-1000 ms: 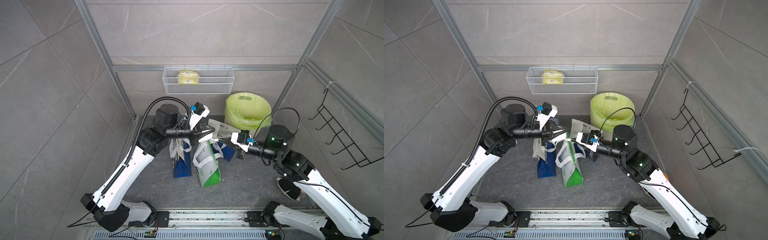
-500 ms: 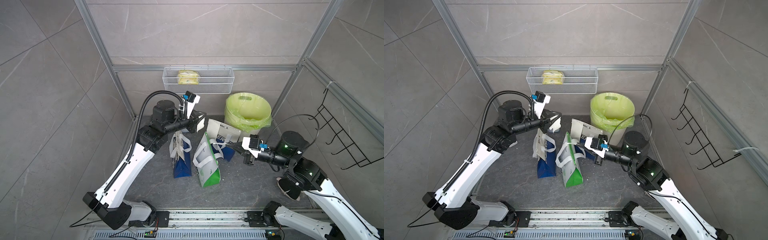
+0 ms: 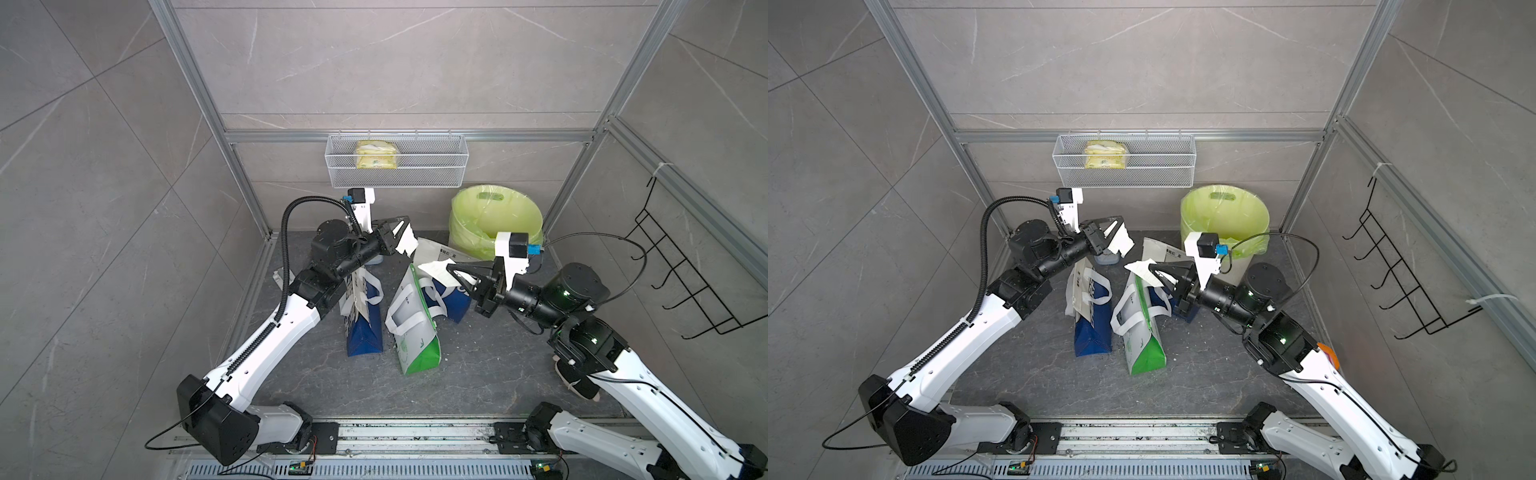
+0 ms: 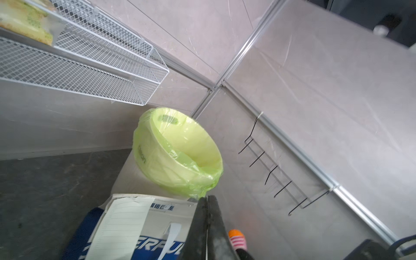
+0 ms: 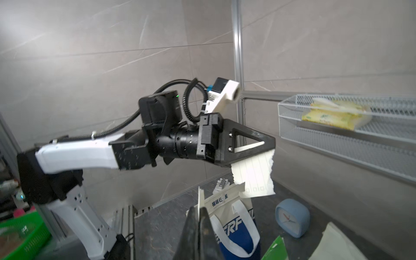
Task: Shred takeout receipts and throw away
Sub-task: Shred the takeout receipt.
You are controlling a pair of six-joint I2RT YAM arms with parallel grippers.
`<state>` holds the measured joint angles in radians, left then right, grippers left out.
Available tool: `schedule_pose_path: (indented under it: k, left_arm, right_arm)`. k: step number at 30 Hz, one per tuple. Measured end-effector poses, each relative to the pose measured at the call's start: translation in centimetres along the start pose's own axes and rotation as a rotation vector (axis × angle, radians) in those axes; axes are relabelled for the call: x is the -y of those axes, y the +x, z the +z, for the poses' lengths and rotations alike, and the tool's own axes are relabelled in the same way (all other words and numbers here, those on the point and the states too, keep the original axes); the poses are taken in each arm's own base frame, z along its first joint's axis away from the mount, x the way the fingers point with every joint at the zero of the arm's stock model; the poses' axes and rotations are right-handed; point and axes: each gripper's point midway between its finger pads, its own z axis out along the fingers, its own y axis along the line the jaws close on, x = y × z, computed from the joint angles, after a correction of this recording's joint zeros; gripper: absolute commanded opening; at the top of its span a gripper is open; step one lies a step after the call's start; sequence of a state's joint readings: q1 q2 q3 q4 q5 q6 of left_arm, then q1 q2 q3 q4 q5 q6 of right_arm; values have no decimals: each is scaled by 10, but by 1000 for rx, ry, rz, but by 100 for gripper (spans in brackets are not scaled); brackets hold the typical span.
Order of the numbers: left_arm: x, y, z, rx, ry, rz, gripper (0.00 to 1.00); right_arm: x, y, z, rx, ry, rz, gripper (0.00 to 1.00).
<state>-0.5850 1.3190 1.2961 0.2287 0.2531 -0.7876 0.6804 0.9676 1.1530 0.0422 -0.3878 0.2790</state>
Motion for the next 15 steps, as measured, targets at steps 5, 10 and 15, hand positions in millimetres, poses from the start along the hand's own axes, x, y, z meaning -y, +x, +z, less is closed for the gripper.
schedule_pose_path:
  k: [5, 10, 15]
  left_arm:
    - [-14, -5, -1, 97, 0, -244, 0]
    - [-20, -12, -4, 165, 9, -421, 1]
    - [-20, -14, -6, 201, 32, -537, 1]
  right_arm:
    - [21, -8, 16, 72, 65, 280, 0]
    - [39, -7, 33, 116, 107, 499, 0]
    - [58, 1, 52, 125, 153, 688, 0]
